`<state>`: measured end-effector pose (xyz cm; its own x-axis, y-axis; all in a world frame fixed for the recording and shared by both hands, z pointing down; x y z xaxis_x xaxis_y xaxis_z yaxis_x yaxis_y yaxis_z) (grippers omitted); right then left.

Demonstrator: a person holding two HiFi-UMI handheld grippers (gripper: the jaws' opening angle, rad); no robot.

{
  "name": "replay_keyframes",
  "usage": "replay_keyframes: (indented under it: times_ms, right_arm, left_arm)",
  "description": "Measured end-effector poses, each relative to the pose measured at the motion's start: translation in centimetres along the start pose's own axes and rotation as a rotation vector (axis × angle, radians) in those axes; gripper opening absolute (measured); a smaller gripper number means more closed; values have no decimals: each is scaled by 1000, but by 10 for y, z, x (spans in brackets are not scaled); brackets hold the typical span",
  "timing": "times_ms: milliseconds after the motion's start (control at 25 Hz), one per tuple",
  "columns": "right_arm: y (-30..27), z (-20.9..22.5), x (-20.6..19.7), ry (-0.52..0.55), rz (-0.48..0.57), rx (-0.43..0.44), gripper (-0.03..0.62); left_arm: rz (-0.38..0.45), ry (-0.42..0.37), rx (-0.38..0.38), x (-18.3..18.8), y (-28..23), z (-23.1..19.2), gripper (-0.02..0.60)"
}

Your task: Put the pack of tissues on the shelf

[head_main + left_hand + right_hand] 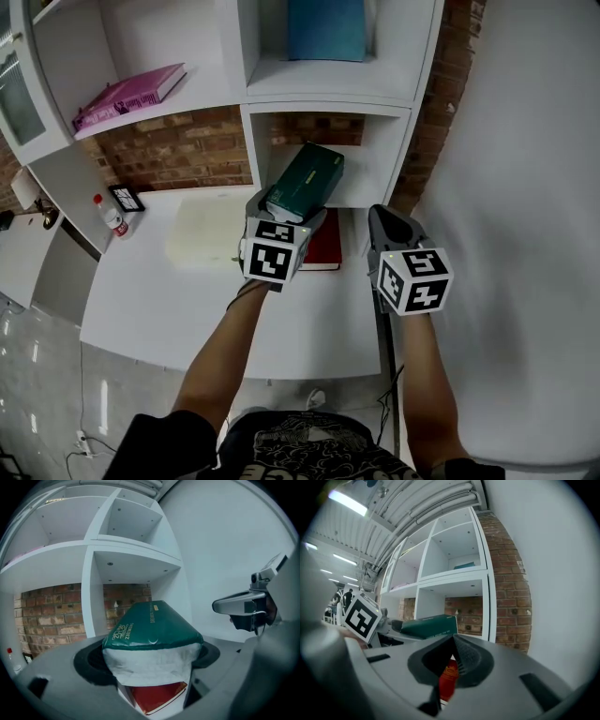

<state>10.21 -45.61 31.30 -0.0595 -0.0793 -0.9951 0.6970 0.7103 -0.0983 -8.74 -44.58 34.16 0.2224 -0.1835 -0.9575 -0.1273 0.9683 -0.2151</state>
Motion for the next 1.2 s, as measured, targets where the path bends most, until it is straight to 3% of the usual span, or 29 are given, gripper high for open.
replay_keyframes:
  times_ms: [640,960,1200]
  right_arm:
    - [-45,25,-4,-22,4,121,3]
    - [-55,36,-12,-37,-13,133,3]
    - [-60,40,-14,-36,-14,127,3]
  left_arm:
    - [-70,14,74,5,-65,-17,453]
    - [-126,77,47,1,-96,-23,454]
    - [-165,54,39,0,-108,-24,463]
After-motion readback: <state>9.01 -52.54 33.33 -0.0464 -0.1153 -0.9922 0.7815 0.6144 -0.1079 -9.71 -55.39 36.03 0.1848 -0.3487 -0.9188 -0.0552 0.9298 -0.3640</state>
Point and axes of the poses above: the fingertips, and each gripper's own axes: y backward along the fingers, z to its right, x out of its top, the point moved 6 cm from there along y, backward along the fingers, and after that the axes turned 4 degrees about -y, right-handed, at the moved point
